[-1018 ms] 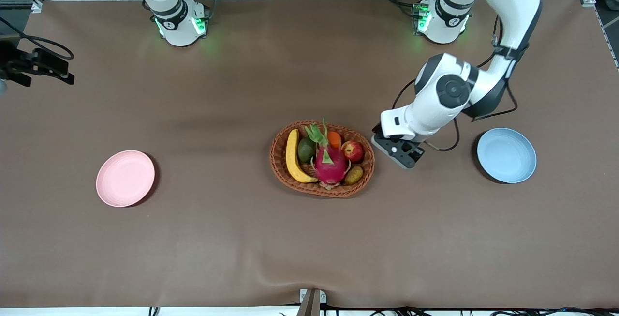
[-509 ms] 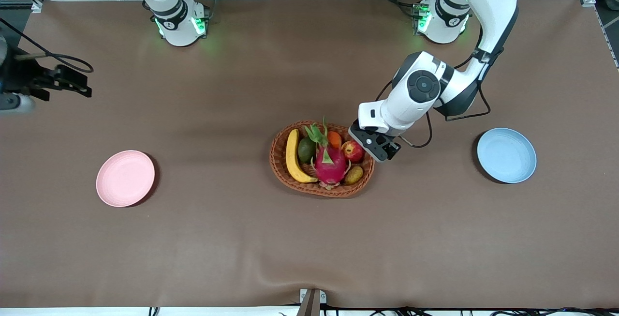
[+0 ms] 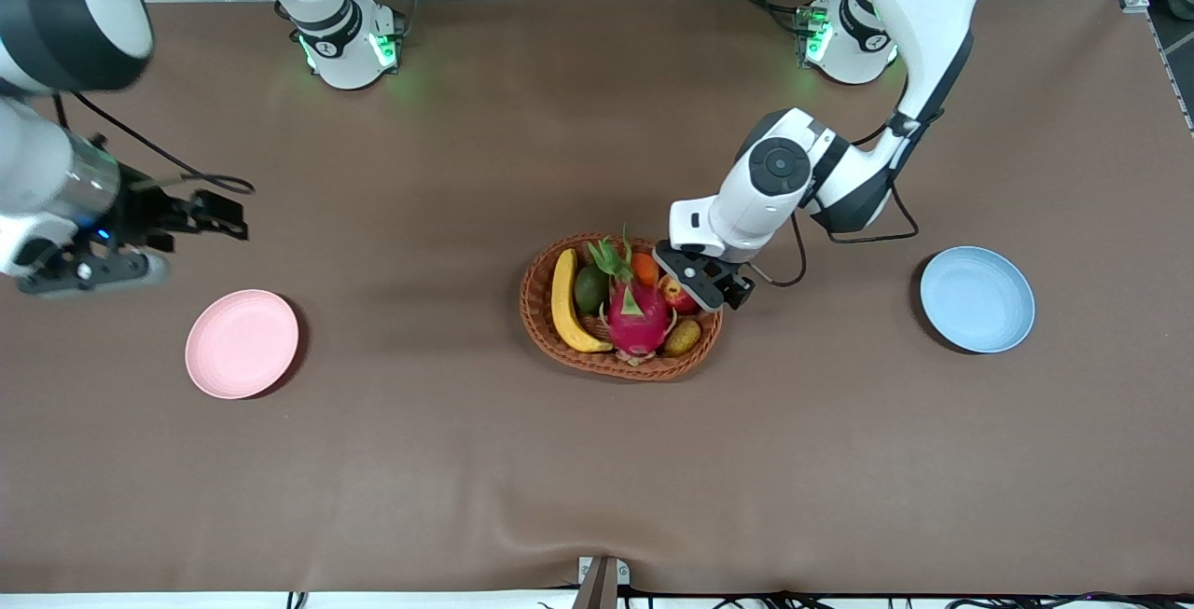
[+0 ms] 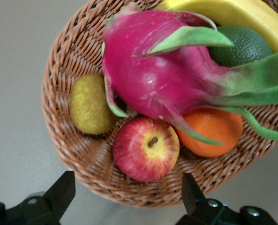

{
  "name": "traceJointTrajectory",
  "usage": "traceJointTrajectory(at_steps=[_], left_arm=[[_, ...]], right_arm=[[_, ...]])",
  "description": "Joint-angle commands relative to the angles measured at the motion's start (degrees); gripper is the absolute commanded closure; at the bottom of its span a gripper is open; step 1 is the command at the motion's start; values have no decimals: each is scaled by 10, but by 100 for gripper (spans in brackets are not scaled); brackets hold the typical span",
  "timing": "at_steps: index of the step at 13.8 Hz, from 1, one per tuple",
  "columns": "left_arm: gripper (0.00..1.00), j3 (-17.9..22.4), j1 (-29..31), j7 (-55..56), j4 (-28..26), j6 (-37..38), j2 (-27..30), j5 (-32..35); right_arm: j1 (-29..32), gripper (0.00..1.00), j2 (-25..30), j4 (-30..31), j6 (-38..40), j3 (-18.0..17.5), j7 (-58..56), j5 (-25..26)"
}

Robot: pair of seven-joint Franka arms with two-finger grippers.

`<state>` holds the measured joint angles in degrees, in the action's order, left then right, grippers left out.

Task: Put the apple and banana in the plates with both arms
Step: 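Grasp the red apple with the left gripper while the right gripper reaches the basket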

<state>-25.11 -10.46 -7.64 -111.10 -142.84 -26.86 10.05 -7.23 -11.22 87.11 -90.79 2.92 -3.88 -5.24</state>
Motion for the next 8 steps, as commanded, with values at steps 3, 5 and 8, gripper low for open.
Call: traceJointTrajectory(at_steps=[3, 5, 8], left_arm=[[0, 3, -3, 15, 11, -38, -32, 20], [0, 4, -4, 17, 11, -42, -36, 20], [0, 6, -8, 17, 11, -57, -50, 21]], right_arm=[[-30, 0, -67, -4, -51, 3, 4, -55], [-47, 0, -83, -4, -75, 4, 5, -75], [-73, 0, -135, -4, -138, 3, 5, -106]])
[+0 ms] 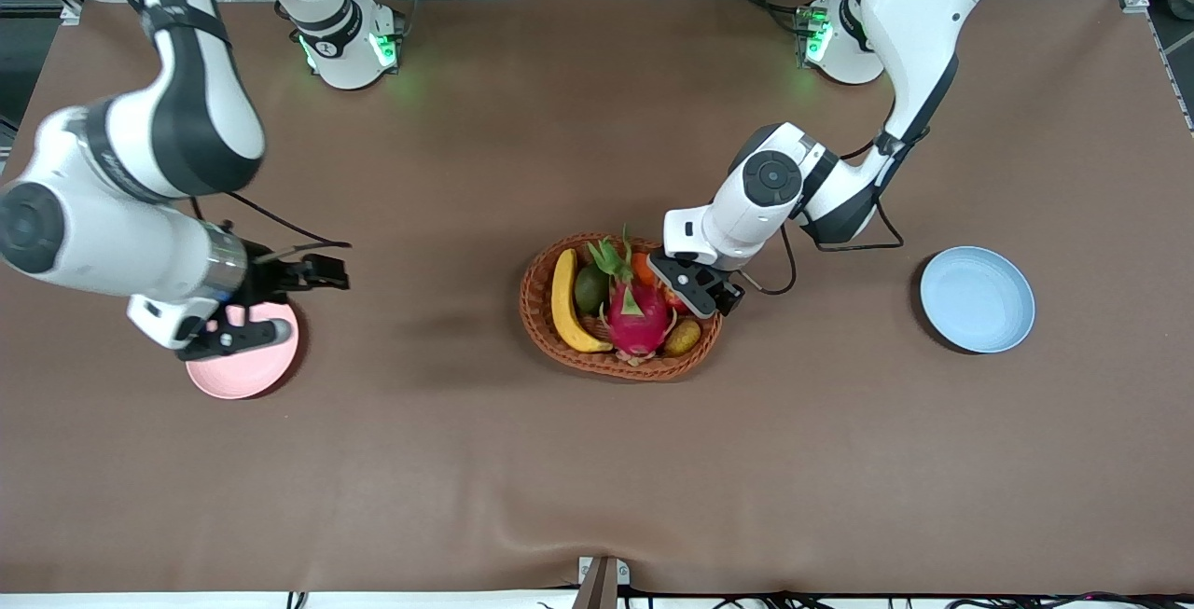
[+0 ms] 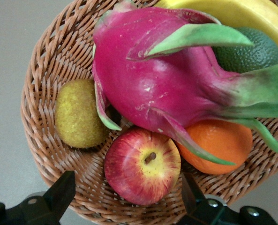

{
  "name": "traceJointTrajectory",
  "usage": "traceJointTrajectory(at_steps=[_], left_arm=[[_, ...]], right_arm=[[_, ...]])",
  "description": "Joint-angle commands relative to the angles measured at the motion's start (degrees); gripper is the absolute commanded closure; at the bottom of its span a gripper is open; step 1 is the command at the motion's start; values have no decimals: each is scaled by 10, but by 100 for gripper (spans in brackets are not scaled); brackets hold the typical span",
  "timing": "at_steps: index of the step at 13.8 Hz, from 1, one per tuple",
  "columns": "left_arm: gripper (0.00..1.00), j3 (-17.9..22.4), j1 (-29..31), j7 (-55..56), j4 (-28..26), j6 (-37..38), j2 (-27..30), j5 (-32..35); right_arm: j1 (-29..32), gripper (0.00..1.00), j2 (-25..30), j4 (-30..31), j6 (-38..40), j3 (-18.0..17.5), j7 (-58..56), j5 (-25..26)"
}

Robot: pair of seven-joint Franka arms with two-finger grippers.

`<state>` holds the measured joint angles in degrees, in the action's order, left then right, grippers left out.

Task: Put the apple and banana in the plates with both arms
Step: 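Grasp the red apple with the left gripper while the right gripper reaches the basket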

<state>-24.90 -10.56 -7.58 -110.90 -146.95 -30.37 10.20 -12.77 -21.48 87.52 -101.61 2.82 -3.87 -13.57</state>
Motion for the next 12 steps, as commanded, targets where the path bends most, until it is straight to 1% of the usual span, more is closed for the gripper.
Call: traceJointTrajectory(at_steps=[1, 4, 6, 7, 9, 10, 12], left_arm=[[0, 5, -13, 16, 10, -24, -22, 19], [0, 34, -39, 16, 10, -39, -29, 19], [0, 41, -43, 16, 10, -39, -29, 19], [4, 42, -43, 16, 10, -39, -29, 20], [48, 43, -42, 15, 10, -39, -28, 39], [60, 42, -39, 16, 10, -38, -24, 40], [61, 42, -32, 16, 10, -33, -10, 41]], right_arm=[[-28, 0, -44, -9, -50, 4, 4, -29], [-45, 0, -60, -9, -61, 5, 4, -34], [-58, 0, -70, -9, -80, 4, 4, -34], [-67, 0, -81, -9, -96, 4, 5, -34], [-96, 0, -104, -9, -143, 5, 38, -32], [-112, 0, -110, -9, -158, 5, 69, -32], [-131, 0, -114, -9, -164, 5, 105, -31]])
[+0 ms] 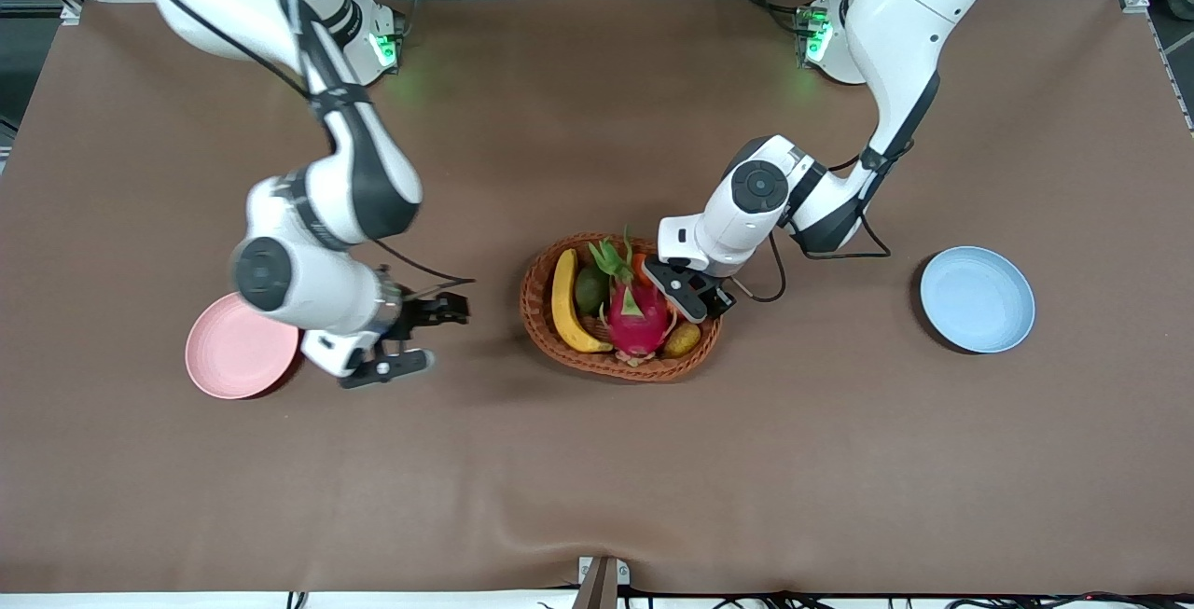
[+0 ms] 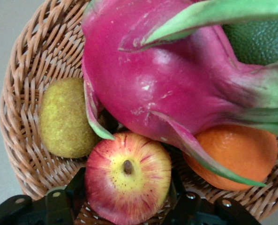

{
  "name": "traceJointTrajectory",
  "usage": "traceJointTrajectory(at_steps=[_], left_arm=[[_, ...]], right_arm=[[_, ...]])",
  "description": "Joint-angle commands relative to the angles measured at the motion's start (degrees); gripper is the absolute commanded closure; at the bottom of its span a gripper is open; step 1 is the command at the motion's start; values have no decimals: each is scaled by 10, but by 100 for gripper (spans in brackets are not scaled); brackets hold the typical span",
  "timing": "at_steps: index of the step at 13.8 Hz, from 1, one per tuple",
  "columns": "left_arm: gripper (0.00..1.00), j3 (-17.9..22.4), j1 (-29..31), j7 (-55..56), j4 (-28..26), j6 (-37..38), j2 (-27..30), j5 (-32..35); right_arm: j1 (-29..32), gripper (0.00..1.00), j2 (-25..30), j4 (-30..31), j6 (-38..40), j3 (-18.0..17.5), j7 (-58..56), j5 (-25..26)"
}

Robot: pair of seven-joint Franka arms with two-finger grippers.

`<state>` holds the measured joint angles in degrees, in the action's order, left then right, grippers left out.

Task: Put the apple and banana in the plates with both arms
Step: 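Grasp the red apple with the left gripper while the right gripper reaches the basket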

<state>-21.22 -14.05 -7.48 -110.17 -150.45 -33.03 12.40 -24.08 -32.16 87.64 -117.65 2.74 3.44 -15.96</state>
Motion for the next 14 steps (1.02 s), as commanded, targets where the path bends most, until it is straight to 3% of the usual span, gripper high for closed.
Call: traceJointTrajectory(at_steps=[1, 9, 12, 14], left_arm=[[61, 3, 4, 14, 0, 10, 30, 19], [61, -13, 9, 60, -2, 192, 154, 8], [61, -14, 53, 60, -7, 218, 182, -10], [61, -15, 74, 64, -8, 236, 198, -22]], right_arm=[[-20, 0, -11, -11, -5, 6, 33, -7], [-89, 0, -43, -16, -74, 7, 205, 1], [-105, 10, -60, -21, -96, 8, 249, 5], [-112, 10, -66, -21, -107, 8, 255, 5]])
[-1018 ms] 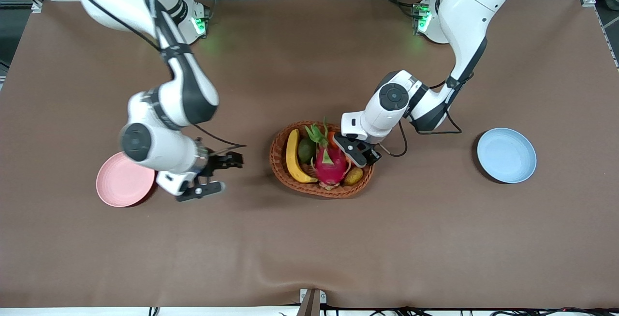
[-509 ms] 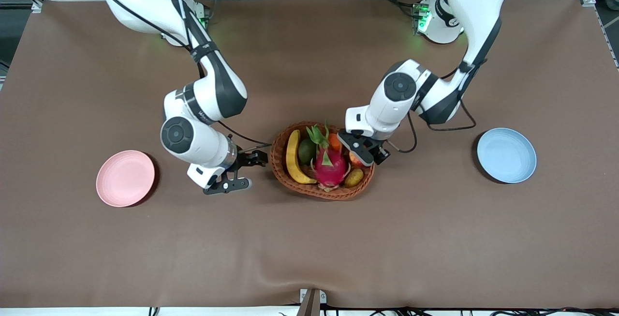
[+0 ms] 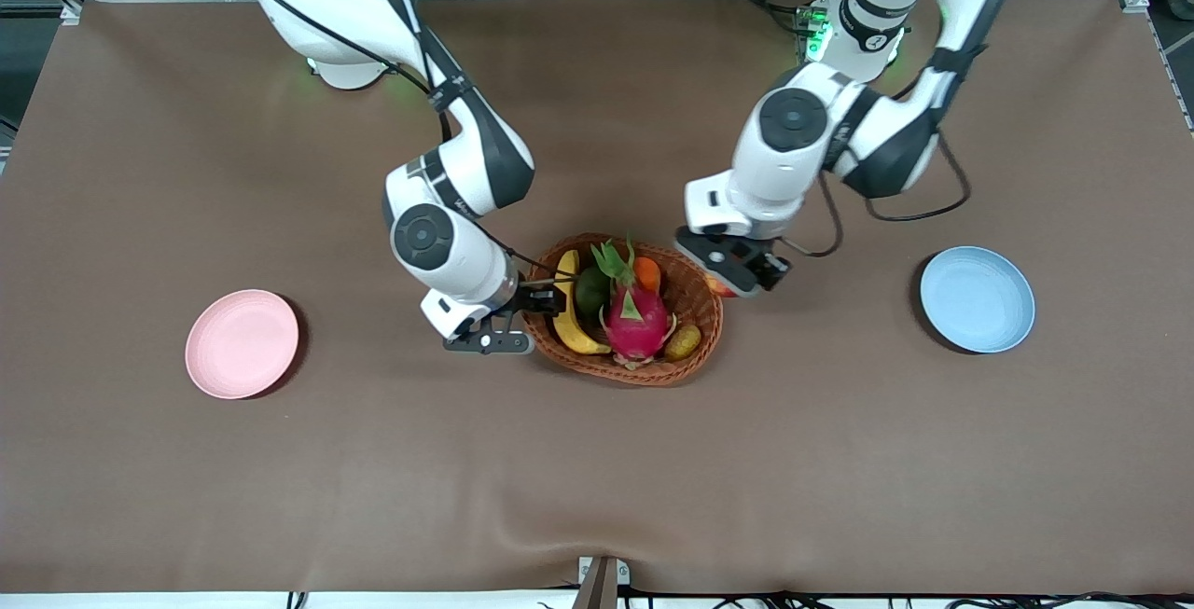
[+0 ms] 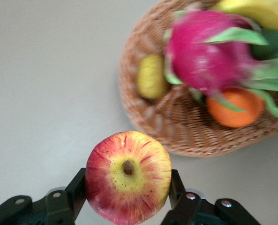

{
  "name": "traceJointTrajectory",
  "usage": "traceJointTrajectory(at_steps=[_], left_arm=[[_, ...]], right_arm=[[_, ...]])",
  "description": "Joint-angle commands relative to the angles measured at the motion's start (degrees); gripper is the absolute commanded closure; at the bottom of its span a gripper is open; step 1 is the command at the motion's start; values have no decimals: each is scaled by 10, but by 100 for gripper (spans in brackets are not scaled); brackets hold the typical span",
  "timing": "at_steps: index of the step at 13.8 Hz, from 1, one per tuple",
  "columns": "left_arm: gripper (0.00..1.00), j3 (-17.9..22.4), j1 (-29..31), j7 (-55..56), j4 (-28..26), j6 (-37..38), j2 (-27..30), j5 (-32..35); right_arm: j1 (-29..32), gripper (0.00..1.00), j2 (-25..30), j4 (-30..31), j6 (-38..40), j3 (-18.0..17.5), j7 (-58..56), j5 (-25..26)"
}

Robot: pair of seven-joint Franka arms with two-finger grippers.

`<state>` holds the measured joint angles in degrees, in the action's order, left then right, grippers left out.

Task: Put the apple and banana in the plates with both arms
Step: 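Carry the apple to the blue plate while the right gripper grasps the banana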

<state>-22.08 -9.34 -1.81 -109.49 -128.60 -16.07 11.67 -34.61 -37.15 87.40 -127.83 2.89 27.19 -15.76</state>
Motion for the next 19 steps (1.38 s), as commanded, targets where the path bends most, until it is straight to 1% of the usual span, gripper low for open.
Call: traceJointTrajectory(at_steps=[1, 2, 4, 5, 7, 9, 10, 12, 14, 16, 17, 19], left_arm=[[61, -5, 43, 8, -16, 28, 38, -15], [62, -6, 64, 8, -20, 36, 46, -15], [63, -6, 100, 6, -40, 37, 65, -15], [64, -6, 115, 6, -45, 37, 73, -15], [65, -6, 153, 7, -52, 36, 86, -19], [64, -6, 199, -2, -55, 32, 86, -21], [64, -6, 213, -8, -65, 21, 86, -21], [62, -5, 257, -43, -98, -26, 85, -21], [62, -5, 305, -79, -109, -53, 73, -20], [62, -5, 334, -107, -119, -69, 68, -21], [61, -6, 349, -108, -134, -87, 66, -20], [61, -3, 373, -129, -169, -168, 54, -19]], right_arm=[[-12, 10, -20, -19, -11, 6, 30, 3], [-15, 11, -23, -19, -16, 6, 40, 3], [-22, 18, -32, -18, -26, 6, 50, 3], [-23, 25, -36, -19, -27, 6, 54, 2], [-32, 31, -43, -18, -35, 6, 65, 2], [-36, 32, -49, -17, -39, 6, 73, 2], [-36, 32, -51, -17, -47, 6, 73, 0], [-39, 32, -57, -14, -62, 5, 74, -3], [-55, 32, -68, -14, -78, 5, 85, -3], [-56, 32, -71, -11, -80, 6, 87, 2], [-56, 32, -71, -4, -80, 7, 83, 3], [-52, 32, -71, 7, -80, 9, 81, 6]])
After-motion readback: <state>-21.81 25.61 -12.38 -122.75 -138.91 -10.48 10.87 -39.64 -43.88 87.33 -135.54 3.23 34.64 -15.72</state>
